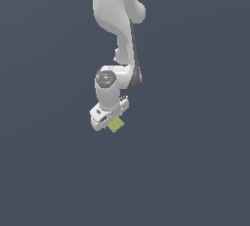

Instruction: Pick up the object and move it to a goal position.

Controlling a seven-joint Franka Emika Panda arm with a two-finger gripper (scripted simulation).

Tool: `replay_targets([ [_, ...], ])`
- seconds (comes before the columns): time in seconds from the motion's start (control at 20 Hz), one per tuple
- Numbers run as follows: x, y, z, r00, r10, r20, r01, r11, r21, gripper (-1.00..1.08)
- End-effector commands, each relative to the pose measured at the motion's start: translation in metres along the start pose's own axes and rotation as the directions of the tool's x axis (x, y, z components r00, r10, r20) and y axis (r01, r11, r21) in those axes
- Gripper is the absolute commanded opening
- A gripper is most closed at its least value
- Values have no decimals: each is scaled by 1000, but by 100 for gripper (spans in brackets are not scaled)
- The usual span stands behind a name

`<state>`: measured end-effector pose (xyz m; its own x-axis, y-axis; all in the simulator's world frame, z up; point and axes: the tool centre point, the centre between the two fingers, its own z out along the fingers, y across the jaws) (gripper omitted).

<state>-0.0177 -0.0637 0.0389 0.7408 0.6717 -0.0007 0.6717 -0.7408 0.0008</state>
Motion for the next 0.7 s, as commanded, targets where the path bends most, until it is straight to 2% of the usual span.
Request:
replay_targets([
  [0.0,8,-1,-16,1000,-1,-2,1,1000,-1,-100],
  [0.65,66,-6,-140,1000,-2,-2,2,1000,0,-100],
])
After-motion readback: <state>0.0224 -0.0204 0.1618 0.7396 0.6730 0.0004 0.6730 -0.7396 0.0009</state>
